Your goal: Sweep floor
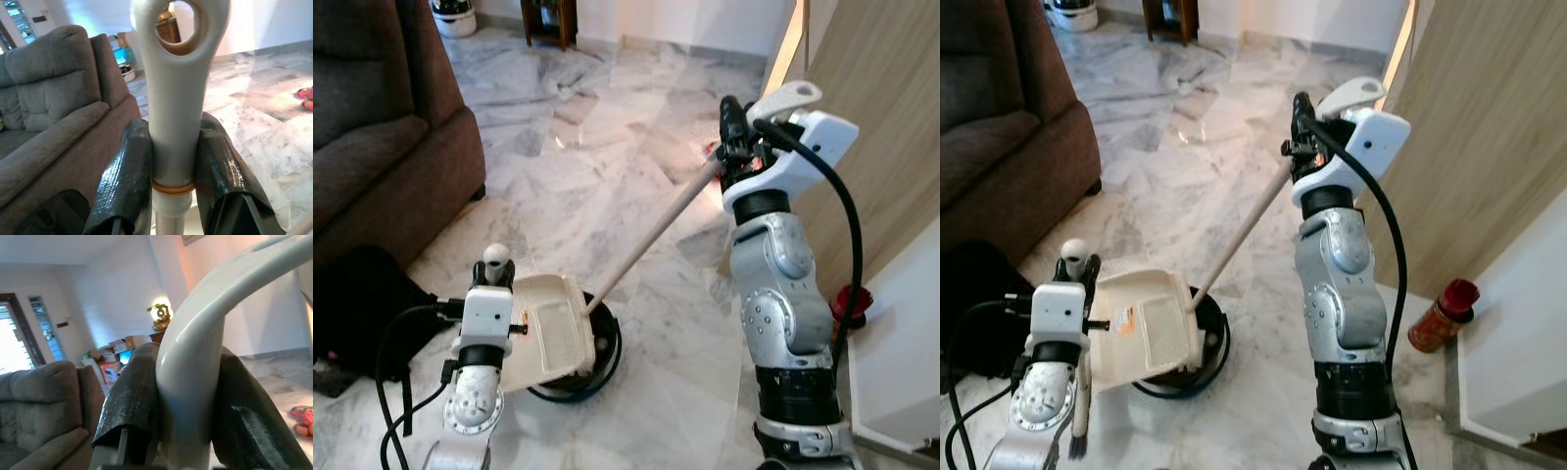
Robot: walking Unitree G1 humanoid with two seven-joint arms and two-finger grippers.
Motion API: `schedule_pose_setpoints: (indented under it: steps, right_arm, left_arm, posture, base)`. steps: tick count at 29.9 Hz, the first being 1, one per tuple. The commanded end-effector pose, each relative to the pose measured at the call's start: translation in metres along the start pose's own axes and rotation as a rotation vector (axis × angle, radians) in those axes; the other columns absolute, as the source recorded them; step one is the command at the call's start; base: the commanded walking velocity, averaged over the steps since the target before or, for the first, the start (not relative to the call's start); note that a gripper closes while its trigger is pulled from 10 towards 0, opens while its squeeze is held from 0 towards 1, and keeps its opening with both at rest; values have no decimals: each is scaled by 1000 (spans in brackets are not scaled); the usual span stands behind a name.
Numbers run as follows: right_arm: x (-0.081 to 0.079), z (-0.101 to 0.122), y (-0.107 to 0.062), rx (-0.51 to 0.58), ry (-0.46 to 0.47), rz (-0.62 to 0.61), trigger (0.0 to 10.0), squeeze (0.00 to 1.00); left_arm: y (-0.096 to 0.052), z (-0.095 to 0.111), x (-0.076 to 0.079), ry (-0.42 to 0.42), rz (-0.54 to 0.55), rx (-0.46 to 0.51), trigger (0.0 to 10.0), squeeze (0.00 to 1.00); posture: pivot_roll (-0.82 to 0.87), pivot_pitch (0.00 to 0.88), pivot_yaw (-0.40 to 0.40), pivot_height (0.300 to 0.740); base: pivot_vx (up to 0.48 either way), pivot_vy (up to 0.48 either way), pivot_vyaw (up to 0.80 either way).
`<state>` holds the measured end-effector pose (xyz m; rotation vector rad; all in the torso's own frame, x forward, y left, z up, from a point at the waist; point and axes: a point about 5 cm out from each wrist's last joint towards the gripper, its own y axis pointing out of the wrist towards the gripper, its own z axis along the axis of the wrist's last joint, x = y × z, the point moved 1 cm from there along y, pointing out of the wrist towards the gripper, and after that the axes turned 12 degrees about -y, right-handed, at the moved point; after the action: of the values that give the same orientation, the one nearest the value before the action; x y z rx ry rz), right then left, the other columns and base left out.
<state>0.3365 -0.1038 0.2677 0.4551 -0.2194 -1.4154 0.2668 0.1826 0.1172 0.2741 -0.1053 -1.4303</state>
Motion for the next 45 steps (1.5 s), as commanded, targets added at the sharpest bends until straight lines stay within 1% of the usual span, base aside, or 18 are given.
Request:
schedule_pose_setpoints:
  steps: [1, 9, 27, 45]
  right_arm:
    - [-4, 15, 1, 64, 27, 11, 10000, 0]
    - [-6, 15, 0, 67, -3, 26, 10000, 0]
    - [-5, 11, 0, 47, 11, 18, 10000, 0]
    - [-5, 10, 0, 42, 15, 23, 10000, 0]
  left_arm:
    - [1, 6, 0, 6, 0, 29, 10000, 0]
    - [1, 6, 0, 5, 0, 28, 10000, 0]
    - [1, 6, 0, 8, 2, 25, 10000, 0]
    - [1, 6, -1, 9, 3, 25, 10000, 0]
  posture:
    - [156, 95, -16, 740]
    - [155, 95, -17, 740]
    - [156, 96, -16, 740]
    - [157, 98, -16, 740]
  base:
    - [0, 0, 0]
    - [0, 0, 71]
    - [40, 0, 33]
    - [299, 0, 0]
